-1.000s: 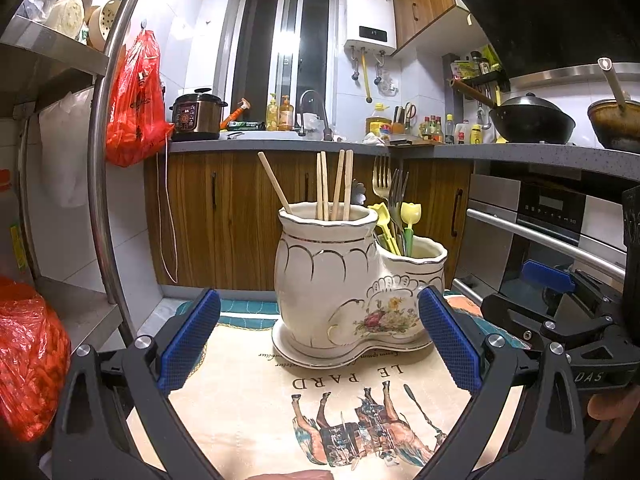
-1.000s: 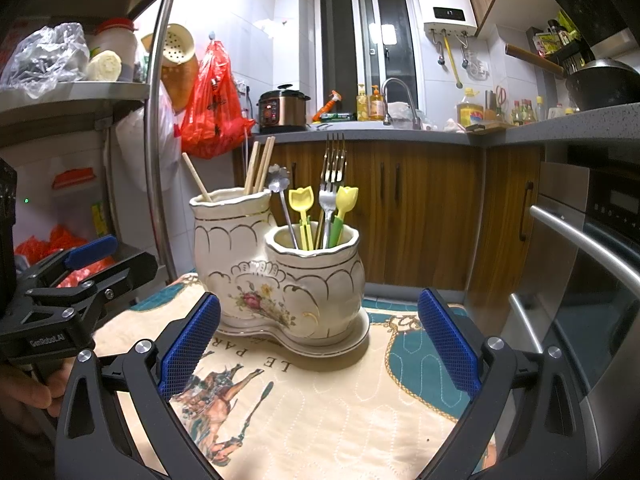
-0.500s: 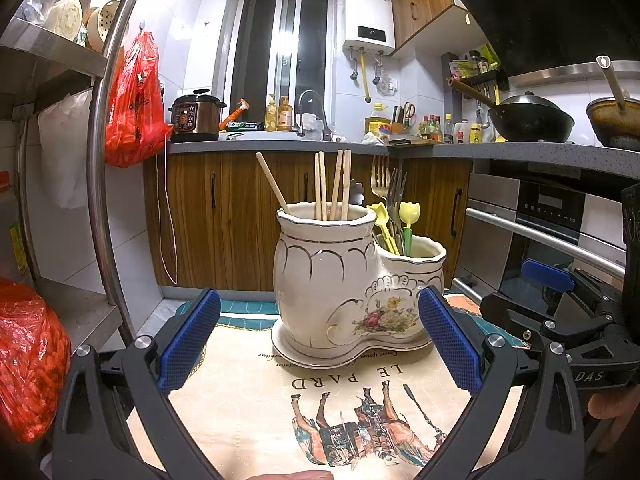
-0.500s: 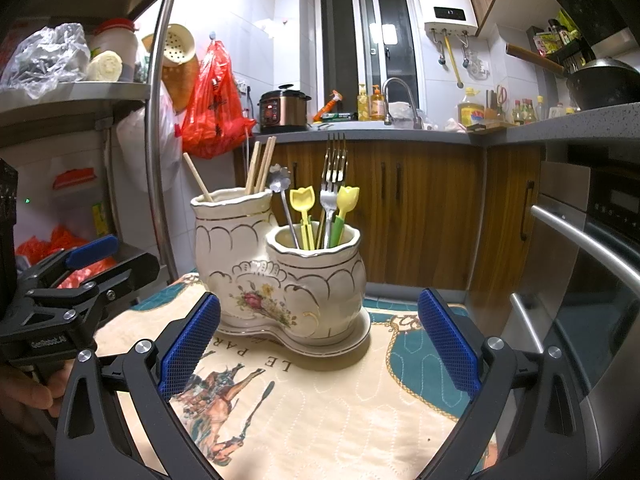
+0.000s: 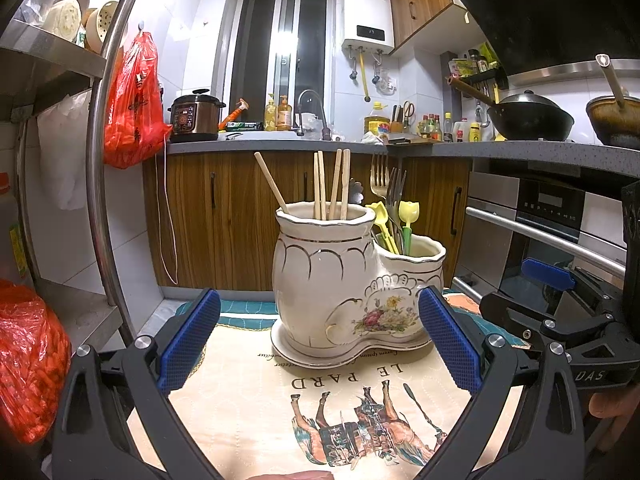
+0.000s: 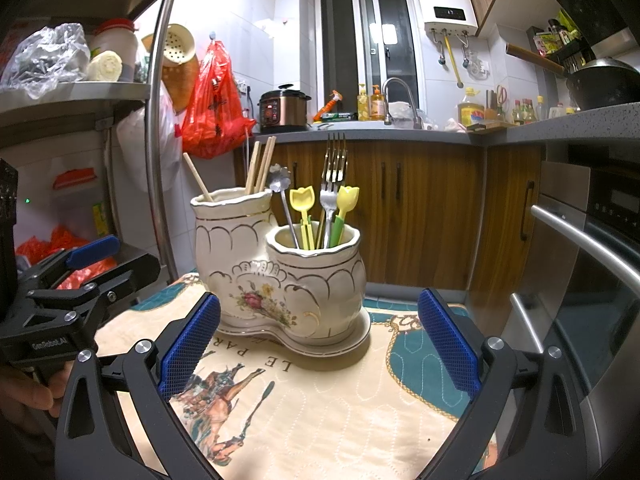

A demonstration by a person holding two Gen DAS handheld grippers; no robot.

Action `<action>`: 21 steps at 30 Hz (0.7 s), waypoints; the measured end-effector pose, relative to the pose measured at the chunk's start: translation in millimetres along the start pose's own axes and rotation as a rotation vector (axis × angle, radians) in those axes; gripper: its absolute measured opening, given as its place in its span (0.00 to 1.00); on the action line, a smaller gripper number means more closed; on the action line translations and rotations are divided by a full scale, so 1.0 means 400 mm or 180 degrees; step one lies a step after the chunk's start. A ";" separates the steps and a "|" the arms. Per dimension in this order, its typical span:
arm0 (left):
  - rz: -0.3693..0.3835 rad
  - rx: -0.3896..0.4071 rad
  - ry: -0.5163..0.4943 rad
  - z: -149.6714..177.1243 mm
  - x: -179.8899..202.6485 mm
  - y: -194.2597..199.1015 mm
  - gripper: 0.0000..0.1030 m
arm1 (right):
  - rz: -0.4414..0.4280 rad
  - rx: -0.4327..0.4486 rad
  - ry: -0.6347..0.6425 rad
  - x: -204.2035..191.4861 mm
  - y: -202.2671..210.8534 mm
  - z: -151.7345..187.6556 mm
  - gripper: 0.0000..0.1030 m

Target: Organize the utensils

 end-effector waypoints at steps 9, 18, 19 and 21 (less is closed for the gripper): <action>0.0001 -0.0004 -0.0013 0.000 0.001 0.000 0.95 | 0.0000 0.0001 -0.0001 0.000 0.000 0.000 0.95; 0.0004 0.0005 -0.0004 -0.001 0.000 0.000 0.95 | 0.0001 0.0002 0.0002 -0.001 0.000 0.000 0.95; 0.0000 0.0005 -0.0008 -0.002 0.000 0.001 0.95 | 0.0001 0.0002 0.0003 -0.001 -0.001 0.000 0.95; -0.0001 -0.0003 -0.0012 -0.002 0.000 -0.001 0.95 | 0.0001 0.0001 -0.0002 -0.001 -0.002 0.000 0.95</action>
Point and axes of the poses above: each gripper's, at about its wrist camera, not at the fingertips, and y roughly against the way its jaws point, x to its right, z to its underside, the point moved 2 cm from there along -y, roughly the way its jaws point, and after that the axes turned 5 degrees about -z, right-handed, at the moved point
